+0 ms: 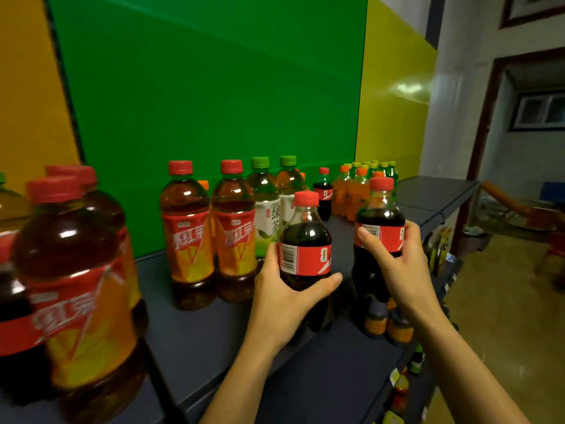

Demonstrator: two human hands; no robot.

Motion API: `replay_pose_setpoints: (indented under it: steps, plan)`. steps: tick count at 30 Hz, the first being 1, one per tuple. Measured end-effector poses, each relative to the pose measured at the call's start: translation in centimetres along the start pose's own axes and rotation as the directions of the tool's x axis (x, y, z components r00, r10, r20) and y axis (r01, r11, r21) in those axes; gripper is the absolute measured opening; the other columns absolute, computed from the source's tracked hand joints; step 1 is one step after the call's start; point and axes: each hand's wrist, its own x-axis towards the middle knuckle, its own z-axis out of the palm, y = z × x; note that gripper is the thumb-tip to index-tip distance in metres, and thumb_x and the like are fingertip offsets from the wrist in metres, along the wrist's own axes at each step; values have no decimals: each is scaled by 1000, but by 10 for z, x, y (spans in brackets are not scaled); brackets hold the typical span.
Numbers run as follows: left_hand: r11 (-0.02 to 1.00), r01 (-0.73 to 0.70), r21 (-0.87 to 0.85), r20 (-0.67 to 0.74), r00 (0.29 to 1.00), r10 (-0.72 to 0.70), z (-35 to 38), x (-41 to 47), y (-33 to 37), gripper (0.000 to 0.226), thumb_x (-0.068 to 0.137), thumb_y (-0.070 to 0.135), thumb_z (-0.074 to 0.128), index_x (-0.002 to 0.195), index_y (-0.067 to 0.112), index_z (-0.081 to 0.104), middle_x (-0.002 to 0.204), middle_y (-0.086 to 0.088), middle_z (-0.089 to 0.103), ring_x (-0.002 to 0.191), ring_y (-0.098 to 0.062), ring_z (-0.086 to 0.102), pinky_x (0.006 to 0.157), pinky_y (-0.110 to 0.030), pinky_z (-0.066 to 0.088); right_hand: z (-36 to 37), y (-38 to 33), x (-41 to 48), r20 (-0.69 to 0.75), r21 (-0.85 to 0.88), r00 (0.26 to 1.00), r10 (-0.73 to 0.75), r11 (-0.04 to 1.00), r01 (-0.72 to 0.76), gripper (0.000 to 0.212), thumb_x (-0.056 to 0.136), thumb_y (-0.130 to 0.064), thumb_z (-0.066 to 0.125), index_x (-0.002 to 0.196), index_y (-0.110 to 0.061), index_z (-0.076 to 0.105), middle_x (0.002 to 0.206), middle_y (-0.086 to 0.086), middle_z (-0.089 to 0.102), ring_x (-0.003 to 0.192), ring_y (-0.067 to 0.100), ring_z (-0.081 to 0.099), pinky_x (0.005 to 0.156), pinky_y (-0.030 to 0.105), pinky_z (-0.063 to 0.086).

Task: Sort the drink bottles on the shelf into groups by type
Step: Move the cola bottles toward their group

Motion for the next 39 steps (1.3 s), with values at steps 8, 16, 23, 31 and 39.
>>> replay_pose_setpoints:
  steps: [8,16,23,31,39]
  plan:
    - [999,41,2,-77,996,-40,50,53,-25,62,61,21,84,112,32,52,104,11,65,91,2,63,76,-21,53,-12,41,67,-5,30,1000,3,1000,-3,48,78,-36,66,115,-26,39,96,-13,57,87,-1,57,70,16,44]
    - [997,43,68,-228,973,-26,94,87,-46,62,60,27,83,111,34,49,104,16,63,92,6,60,73,-11,50,-9,89,129,115,100,993,-19,995,7,45,76,-36,68,112,-27,41,94,-15,60,86,-4,59,75,17,47]
    - [973,49,225,-378,925,40,126,128,-62,63,60,28,83,112,31,47,103,17,61,93,8,58,73,-4,45,7,122,186,335,212,940,-66,977,-7,52,77,-29,68,118,-24,37,99,-17,57,89,-6,58,77,16,47]
    - [886,125,447,-499,857,131,142,161,-84,74,58,31,85,119,20,44,105,18,55,97,3,55,76,1,41,34,154,222,479,261,872,-100,965,-33,58,78,-32,68,121,-24,29,115,-4,55,105,11,57,81,21,44]
    - [801,218,558,-514,848,127,139,167,-101,70,59,32,85,111,24,39,104,14,54,99,-3,55,76,-3,42,45,163,221,605,270,787,-121,961,-60,59,84,-30,63,127,-21,24,122,1,51,110,15,53,84,24,40]
